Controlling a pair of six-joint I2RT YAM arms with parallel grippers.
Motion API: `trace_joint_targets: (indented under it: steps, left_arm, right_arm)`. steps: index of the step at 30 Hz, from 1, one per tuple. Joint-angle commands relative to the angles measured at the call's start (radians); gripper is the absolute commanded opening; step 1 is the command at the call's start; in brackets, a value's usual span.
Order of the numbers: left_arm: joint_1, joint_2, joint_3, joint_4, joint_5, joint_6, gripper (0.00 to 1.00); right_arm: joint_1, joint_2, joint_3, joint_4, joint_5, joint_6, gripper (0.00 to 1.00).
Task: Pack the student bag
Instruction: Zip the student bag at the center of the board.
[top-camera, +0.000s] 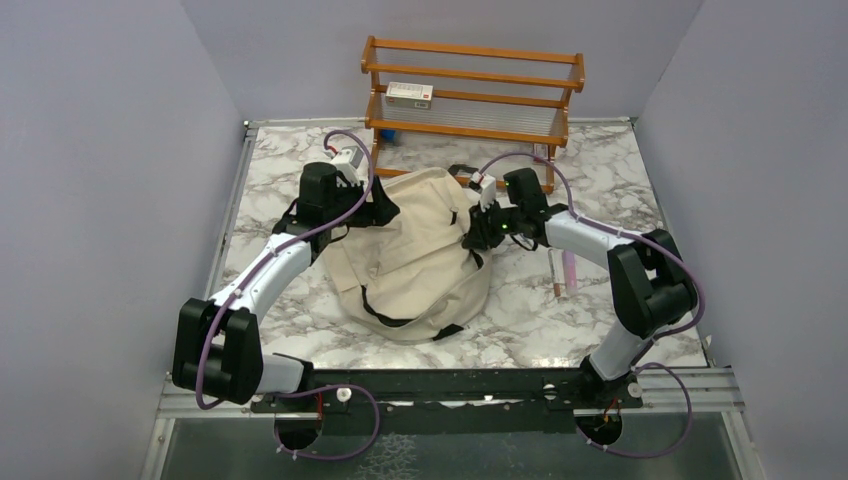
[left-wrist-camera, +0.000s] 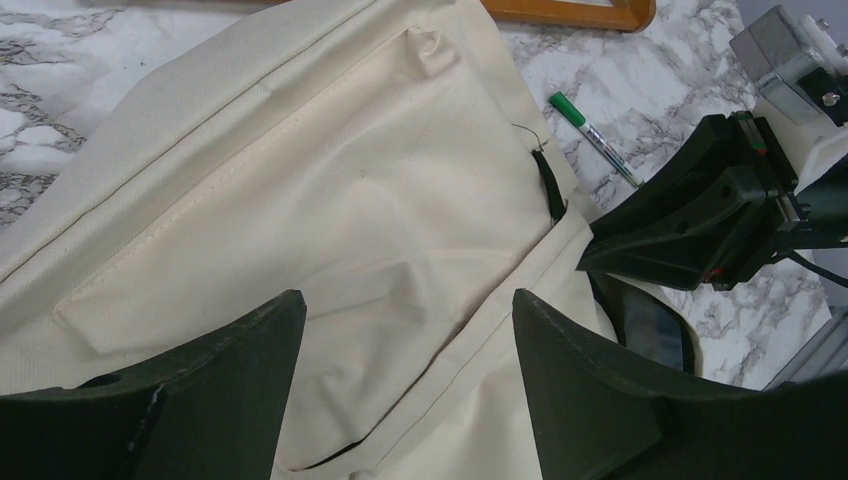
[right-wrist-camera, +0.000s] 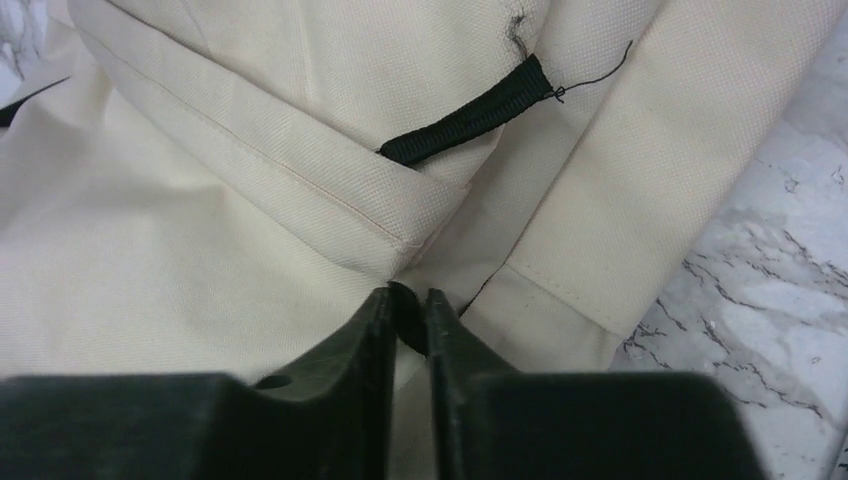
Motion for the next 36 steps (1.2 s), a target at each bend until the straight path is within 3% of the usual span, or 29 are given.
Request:
trace_joint_targets:
  steps: [1,7,18,24,30,36]
  left_arm:
    - [-0.003,-0.001,-0.009,0.031,0.028,0.000,0.77]
    - [-0.003,0.005,-0.001,0.029,0.028,0.002,0.77]
    - [-0.043,0.033,0.059,0.024,0.051,0.059,0.77]
    - [-0.085,0.060,0.108,0.039,0.088,0.116,0.77]
    - [-0.097,0.101,0.159,0.083,0.198,0.285,0.81]
    - [-0.100,0.137,0.143,0.197,0.455,0.547,0.81]
  right_arm:
    - [0.000,-0.007,0.022,0.031,-0.014,-0.003,0.16]
    - [0.000,-0.075,0.007,0.014,0.039,0.000,0.01]
    - [0.000,-0.221,0.000,-0.017,0.047,0.043,0.01]
    - [-0.001,-0.294,-0.027,0.063,0.046,0.118,0.00]
    - [-0.007,-0.324,-0.040,0.140,0.034,0.216,0.00]
    - [-0.012,-0.328,-0.048,0.168,-0.026,0.251,0.01]
